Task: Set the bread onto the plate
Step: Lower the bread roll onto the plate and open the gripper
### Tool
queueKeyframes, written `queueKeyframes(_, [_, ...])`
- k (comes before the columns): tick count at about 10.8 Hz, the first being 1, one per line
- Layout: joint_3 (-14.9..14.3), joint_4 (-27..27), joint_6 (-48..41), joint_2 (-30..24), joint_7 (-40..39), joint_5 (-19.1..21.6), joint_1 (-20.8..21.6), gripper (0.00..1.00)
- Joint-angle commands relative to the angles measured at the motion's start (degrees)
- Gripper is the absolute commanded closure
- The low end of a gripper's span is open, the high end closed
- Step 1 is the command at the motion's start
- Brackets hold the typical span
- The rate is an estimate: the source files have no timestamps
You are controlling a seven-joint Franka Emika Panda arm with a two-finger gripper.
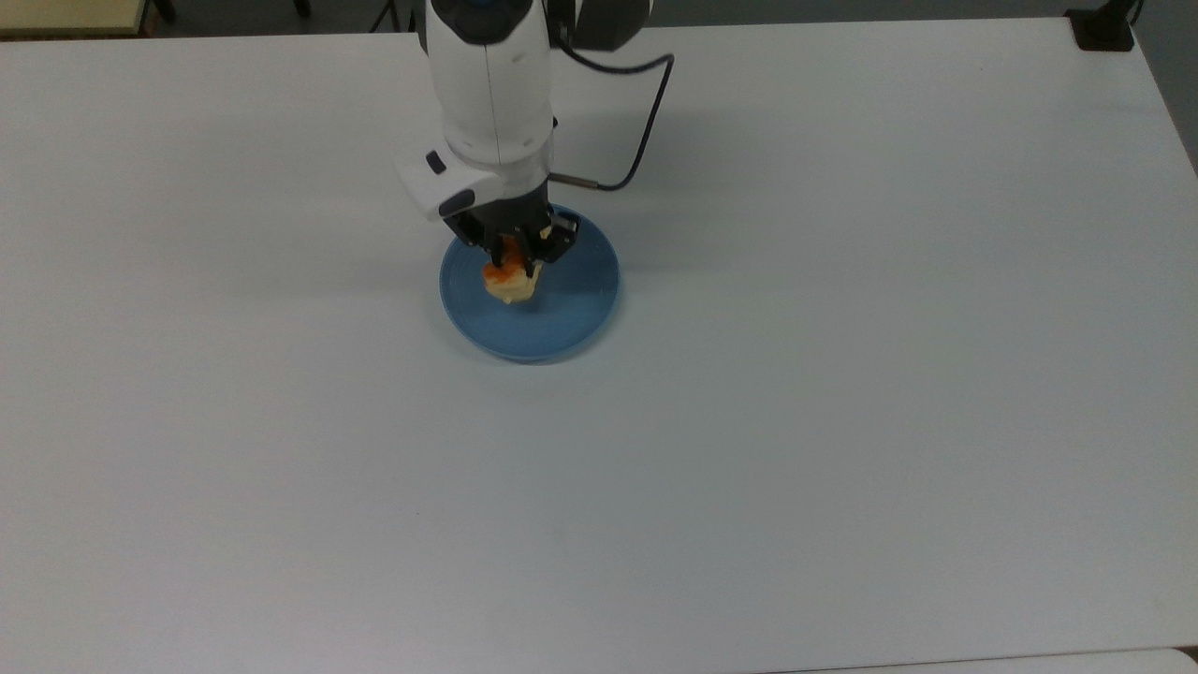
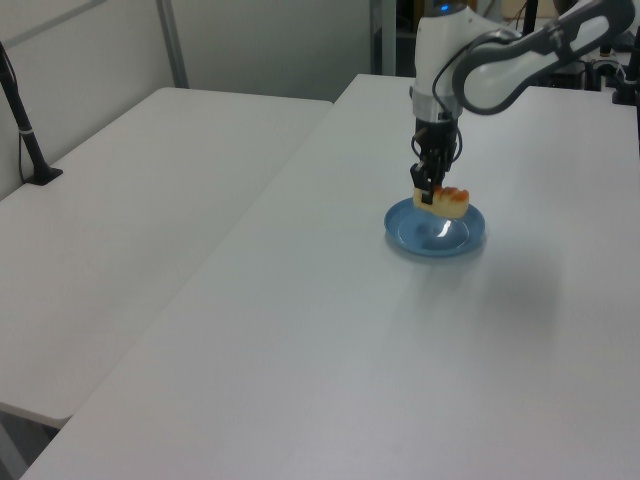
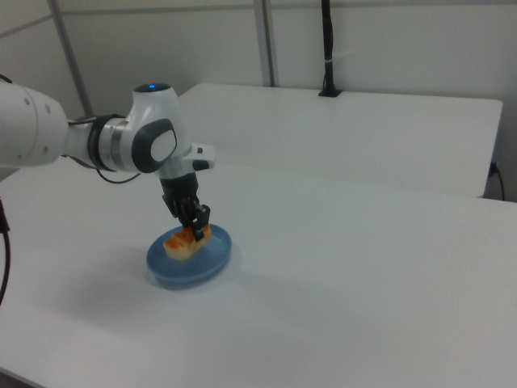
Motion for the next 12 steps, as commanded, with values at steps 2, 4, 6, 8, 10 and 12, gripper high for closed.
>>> queueKeyframes(2, [-0.3, -0.4, 4.7, 4.4, 7.4, -6.2, 1.9, 0.50])
queueKeyframes(4, [-0.3, -0.4, 4.6, 4.3, 7.5, -6.2, 1.9, 0.00])
queueKeyframes(6, [-0.3, -0.1, 4.0, 3.8, 7.5, -6.1, 1.5, 0.00])
queueKeyframes(8, [-0.3, 0.2, 1.3, 1.1, 7.6, -6.0, 1.2, 0.00])
queueKeyframes(10, [-0.3, 5.2, -6.1, -0.9, 10.3, -6.0, 1.2, 0.00])
queueKeyframes(12, [-0.5, 11.5, -15.3, -2.9, 10.8, -5.3, -0.5, 0.00])
